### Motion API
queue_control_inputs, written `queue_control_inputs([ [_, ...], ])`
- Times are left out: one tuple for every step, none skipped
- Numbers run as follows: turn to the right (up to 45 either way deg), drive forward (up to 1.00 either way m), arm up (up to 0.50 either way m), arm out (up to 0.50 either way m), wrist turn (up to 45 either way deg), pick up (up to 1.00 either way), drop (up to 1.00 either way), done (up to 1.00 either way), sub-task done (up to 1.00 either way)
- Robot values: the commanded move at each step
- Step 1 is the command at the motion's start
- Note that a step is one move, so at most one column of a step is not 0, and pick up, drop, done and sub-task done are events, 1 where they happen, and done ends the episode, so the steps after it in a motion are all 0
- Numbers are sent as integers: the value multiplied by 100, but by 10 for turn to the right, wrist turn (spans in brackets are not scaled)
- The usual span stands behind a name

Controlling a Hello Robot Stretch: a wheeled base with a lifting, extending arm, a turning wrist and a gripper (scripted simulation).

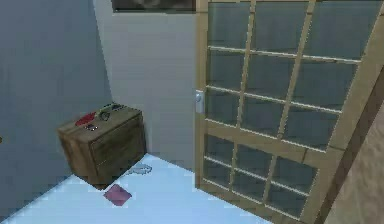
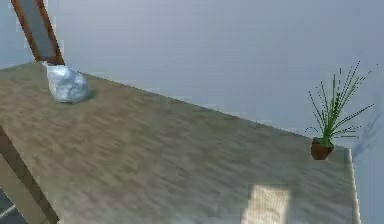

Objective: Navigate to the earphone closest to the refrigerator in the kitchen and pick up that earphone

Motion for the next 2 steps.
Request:
queue_control_inputs([
  [450, 0, 0, 0, 0, 0, 0, 0, 0],
  [330, 0, 0, 0, 0, 0, 0, 0, 0],
])
